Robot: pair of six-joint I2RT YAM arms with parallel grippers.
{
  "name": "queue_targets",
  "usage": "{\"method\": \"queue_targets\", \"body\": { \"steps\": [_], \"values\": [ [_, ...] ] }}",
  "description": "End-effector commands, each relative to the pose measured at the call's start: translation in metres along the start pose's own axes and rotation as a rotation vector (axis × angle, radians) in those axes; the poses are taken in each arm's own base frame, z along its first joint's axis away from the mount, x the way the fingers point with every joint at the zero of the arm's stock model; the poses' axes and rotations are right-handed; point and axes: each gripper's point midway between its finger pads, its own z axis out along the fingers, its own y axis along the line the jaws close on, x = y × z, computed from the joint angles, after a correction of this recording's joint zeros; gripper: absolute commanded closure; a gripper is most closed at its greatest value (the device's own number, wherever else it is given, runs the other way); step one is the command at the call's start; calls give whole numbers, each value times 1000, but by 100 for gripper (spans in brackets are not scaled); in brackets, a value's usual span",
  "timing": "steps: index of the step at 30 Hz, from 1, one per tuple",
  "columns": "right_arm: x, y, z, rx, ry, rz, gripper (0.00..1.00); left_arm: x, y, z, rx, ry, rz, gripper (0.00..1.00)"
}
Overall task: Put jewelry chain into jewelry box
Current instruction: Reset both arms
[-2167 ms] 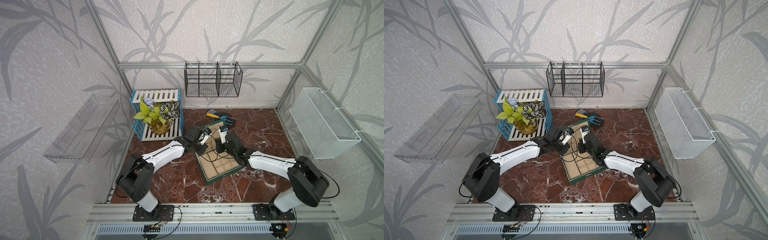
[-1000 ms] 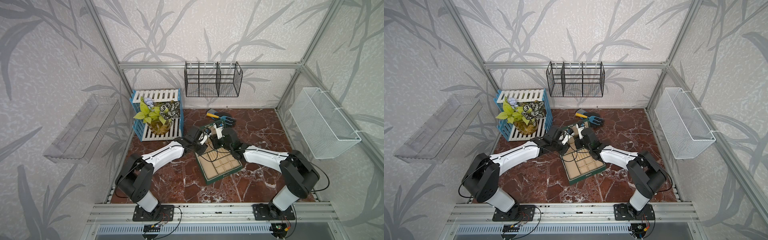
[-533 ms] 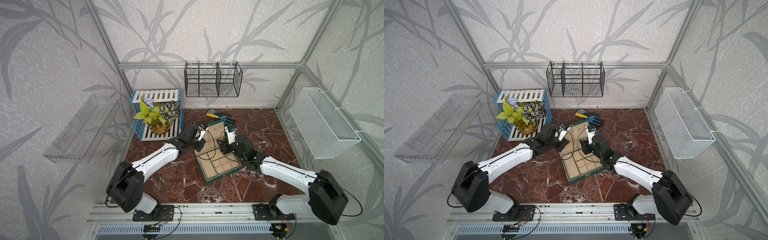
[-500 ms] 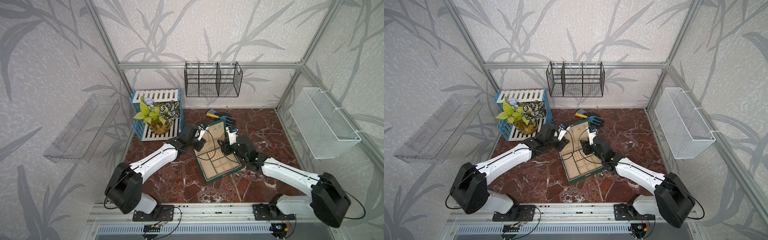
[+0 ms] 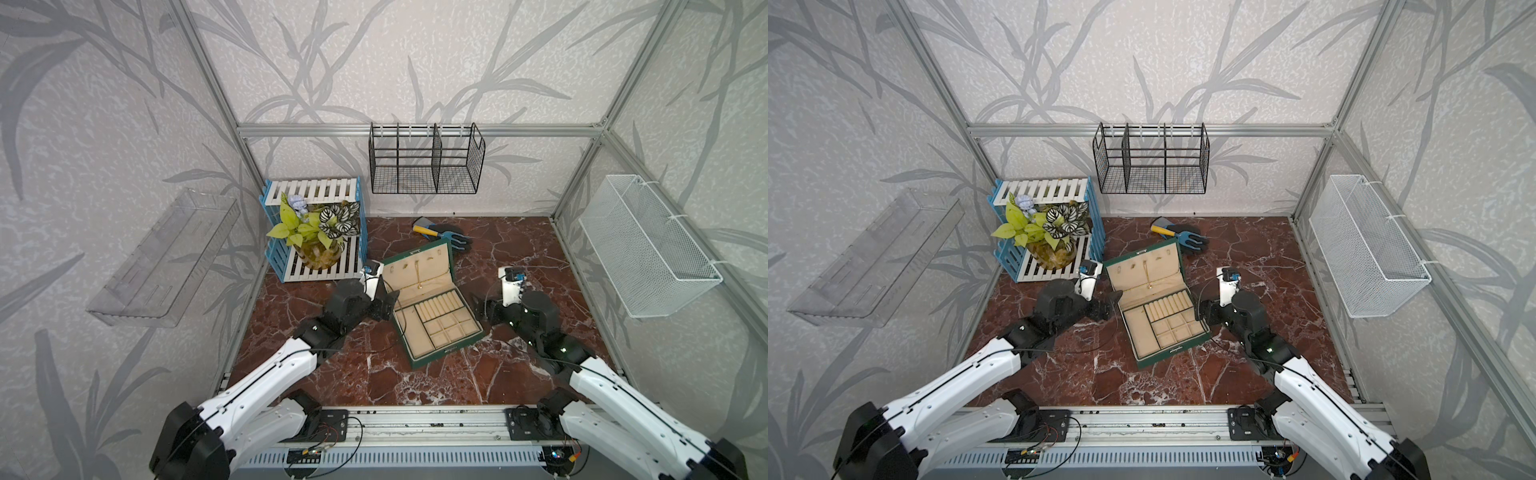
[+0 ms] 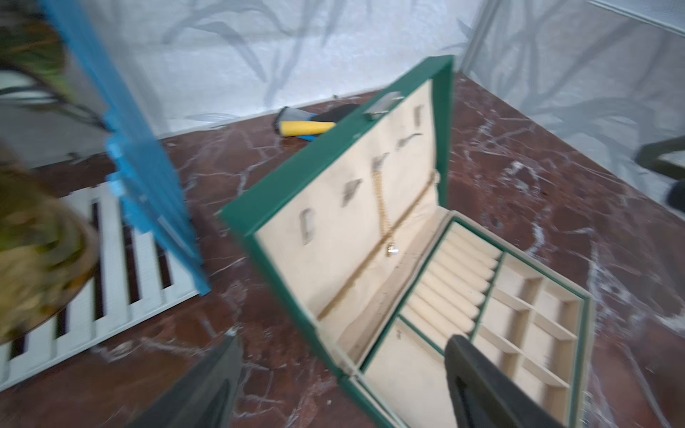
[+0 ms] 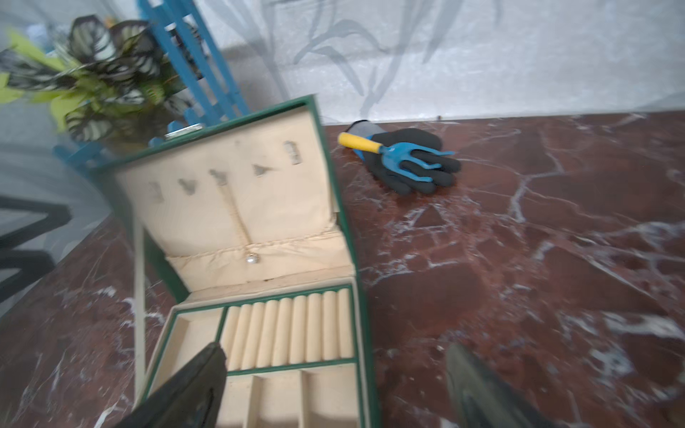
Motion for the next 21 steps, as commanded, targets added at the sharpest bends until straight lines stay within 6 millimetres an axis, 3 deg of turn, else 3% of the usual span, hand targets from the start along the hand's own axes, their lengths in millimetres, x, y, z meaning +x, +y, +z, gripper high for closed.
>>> {"method": "queue_targets", "body": {
  "steps": [1, 3, 6, 11, 14, 18, 21],
  "values": [
    [10, -53, -11, 145, 25, 88, 0, 3, 64, -14, -319, -113, -173, 5],
    [7, -85, -19, 216, -2, 173, 1, 15, 97, -25, -456, -163, -267, 1],
    [7, -123, -28, 326, -48, 254, 1, 21, 130, -36, -583, -243, -323, 0],
    [10, -163, -28, 489, -58, 248, 1, 26, 190, -60, -817, -360, -349, 0],
    [8, -169, -14, 485, -66, 202, 1, 24, 209, -69, -881, -412, -308, 0],
    [6, -171, 6, 437, -104, 112, 1, 22, 217, -72, -886, -490, -217, 0],
    [12, -173, 20, 413, -103, 60, 1, 26, 211, -51, -771, -487, -129, 0]
  ]
}}
